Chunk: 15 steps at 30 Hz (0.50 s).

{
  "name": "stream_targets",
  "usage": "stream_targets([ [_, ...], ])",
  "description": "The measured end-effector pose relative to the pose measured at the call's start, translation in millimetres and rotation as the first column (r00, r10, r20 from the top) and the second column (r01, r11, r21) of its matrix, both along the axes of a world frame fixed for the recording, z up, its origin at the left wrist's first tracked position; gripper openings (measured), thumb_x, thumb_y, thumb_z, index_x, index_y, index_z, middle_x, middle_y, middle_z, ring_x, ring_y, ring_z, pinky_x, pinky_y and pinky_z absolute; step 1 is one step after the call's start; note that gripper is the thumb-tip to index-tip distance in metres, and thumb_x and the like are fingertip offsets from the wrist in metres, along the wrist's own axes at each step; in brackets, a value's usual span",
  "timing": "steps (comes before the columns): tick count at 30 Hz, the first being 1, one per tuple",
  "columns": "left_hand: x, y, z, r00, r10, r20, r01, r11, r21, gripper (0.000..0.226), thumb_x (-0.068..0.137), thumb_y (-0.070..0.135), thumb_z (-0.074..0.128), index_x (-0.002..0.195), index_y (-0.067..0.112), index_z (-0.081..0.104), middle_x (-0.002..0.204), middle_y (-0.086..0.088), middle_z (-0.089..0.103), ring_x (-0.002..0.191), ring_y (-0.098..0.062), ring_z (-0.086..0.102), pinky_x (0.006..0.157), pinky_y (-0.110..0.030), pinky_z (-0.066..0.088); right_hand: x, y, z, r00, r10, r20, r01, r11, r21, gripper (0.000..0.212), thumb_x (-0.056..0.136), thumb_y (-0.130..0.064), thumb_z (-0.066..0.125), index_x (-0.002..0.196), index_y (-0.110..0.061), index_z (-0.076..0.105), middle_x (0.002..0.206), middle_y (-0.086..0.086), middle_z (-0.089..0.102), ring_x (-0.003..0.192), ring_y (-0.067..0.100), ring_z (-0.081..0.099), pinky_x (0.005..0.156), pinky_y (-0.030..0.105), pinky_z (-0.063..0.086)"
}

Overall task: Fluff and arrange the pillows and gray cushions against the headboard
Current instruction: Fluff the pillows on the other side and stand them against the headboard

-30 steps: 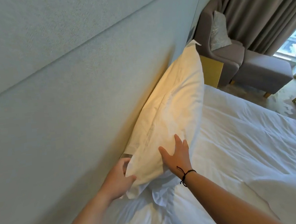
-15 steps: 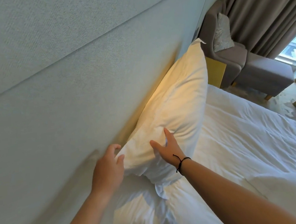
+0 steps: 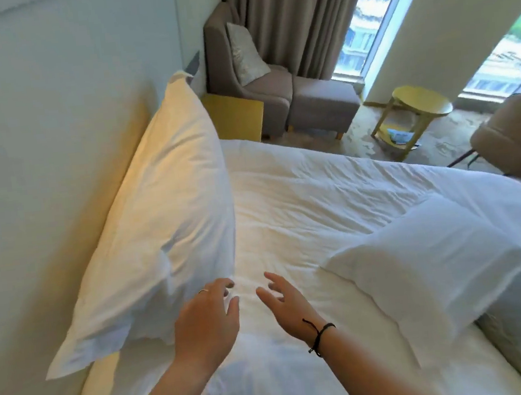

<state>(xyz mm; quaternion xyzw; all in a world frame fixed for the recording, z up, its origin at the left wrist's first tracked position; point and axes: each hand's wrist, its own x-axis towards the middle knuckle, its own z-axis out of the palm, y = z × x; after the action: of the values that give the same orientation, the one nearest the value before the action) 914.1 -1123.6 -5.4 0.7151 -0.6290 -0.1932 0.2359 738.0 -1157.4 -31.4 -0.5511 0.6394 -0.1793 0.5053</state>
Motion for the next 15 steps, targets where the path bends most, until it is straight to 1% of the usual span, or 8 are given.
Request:
stream_targets([
  [1, -24.4, -0.8, -6.3, 0.999, -0.04, -0.004, 0.04, 0.999, 0.037, 0.021, 0.09, 0.038, 0.057, 0.11, 0.035, 0.06, 0.098, 0.015, 0.066, 0.093, -0.015, 0.064, 0.075, -0.032, 0.046, -33.0, 5.6, -6.0, 0.998, -0.041, -0.048, 0.042, 0.999, 0.014, 0.057, 0.088, -0.059, 0.055, 0.138, -0.035, 0.044, 0.124, -0.017, 0.055, 0.09, -0.006, 0.056, 0.07, 0.012, 0.042],
  [2, -49.0, -1.7, -13.5, 0.997, -0.082, 0.009, 0.081, 0.994, 0.075, 0.019, 0.09, 0.039, 0.054, 0.109, 0.036, 0.059, 0.092, 0.017, 0.065, 0.089, -0.013, 0.063, 0.072, -0.031, 0.046, -67.1, 12.1, -13.6, 0.992, -0.067, -0.105, 0.069, 0.997, 0.021, 0.053, 0.088, -0.058, 0.055, 0.134, -0.032, 0.05, 0.113, -0.015, 0.061, 0.09, -0.005, 0.058, 0.067, 0.011, 0.041],
  [4, -100.6, -4.7, -27.6, 0.986, -0.161, 0.052, 0.151, 0.976, 0.154, 0.018, 0.091, 0.041, 0.05, 0.107, 0.036, 0.057, 0.084, 0.018, 0.063, 0.084, -0.01, 0.061, 0.069, -0.031, 0.042, -135.9, 27.8, -32.2, 0.975, -0.118, -0.189, 0.126, 0.992, 0.03, 0.049, 0.088, -0.056, 0.055, 0.128, -0.029, 0.056, 0.099, -0.015, 0.063, 0.088, -0.001, 0.059, 0.066, 0.012, 0.041],
  [7, -187.0, -10.0, -47.1, 0.966, -0.247, 0.074, 0.216, 0.933, 0.289, 0.019, 0.091, 0.043, 0.045, 0.107, 0.037, 0.055, 0.087, 0.015, 0.062, 0.085, -0.01, 0.059, 0.07, -0.031, 0.042, -243.0, 49.3, -60.8, 0.944, -0.241, -0.227, 0.27, 0.957, 0.103, 0.046, 0.089, -0.051, 0.057, 0.128, -0.027, 0.057, 0.097, -0.014, 0.06, 0.089, 0.005, 0.059, 0.072, 0.019, 0.043],
  [9, -246.6, -11.2, -57.5, 0.957, -0.283, 0.069, 0.241, 0.902, 0.357, 0.021, 0.09, 0.044, 0.045, 0.107, 0.038, 0.056, 0.091, 0.015, 0.062, 0.086, -0.01, 0.058, 0.074, -0.031, 0.045, -315.1, 60.3, -77.9, 0.914, -0.32, -0.251, 0.364, 0.918, 0.155, 0.045, 0.09, -0.047, 0.057, 0.13, -0.025, 0.055, 0.1, -0.01, 0.061, 0.091, 0.01, 0.059, 0.076, 0.023, 0.044],
  [11, -303.4, -14.2, -67.2, 0.946, -0.315, 0.077, 0.262, 0.882, 0.391, 0.023, 0.089, 0.045, 0.045, 0.108, 0.038, 0.057, 0.099, 0.014, 0.063, 0.09, -0.011, 0.059, 0.078, -0.031, 0.047, -382.3, 67.3, -95.4, 0.877, -0.395, -0.274, 0.451, 0.874, 0.181, 0.046, 0.091, -0.044, 0.057, 0.132, -0.021, 0.052, 0.111, -0.001, 0.064, 0.098, 0.016, 0.061, 0.082, 0.027, 0.046],
  [13, -354.5, -18.4, -75.7, 0.926, -0.368, 0.084, 0.303, 0.857, 0.416, 0.027, 0.089, 0.045, 0.047, 0.113, 0.037, 0.057, 0.112, 0.012, 0.062, 0.099, -0.013, 0.06, 0.082, -0.033, 0.047, -438.7, 70.9, -113.3, 0.834, -0.476, -0.28, 0.535, 0.821, 0.199, 0.049, 0.092, -0.04, 0.058, 0.134, -0.017, 0.05, 0.119, 0.006, 0.063, 0.107, 0.021, 0.06, 0.089, 0.029, 0.045],
  [15, -398.1, -22.1, -82.5, 0.908, -0.412, 0.069, 0.344, 0.83, 0.439, 0.032, 0.089, 0.045, 0.051, 0.12, 0.035, 0.054, 0.121, 0.009, 0.059, 0.108, -0.015, 0.059, 0.084, -0.033, 0.046, -479.2, 74.1, -130.7, 0.8, -0.534, -0.272, 0.593, 0.773, 0.225, 0.052, 0.091, -0.04, 0.059, 0.136, -0.015, 0.048, 0.125, 0.008, 0.061, 0.114, 0.023, 0.057, 0.093, 0.03, 0.042],
])
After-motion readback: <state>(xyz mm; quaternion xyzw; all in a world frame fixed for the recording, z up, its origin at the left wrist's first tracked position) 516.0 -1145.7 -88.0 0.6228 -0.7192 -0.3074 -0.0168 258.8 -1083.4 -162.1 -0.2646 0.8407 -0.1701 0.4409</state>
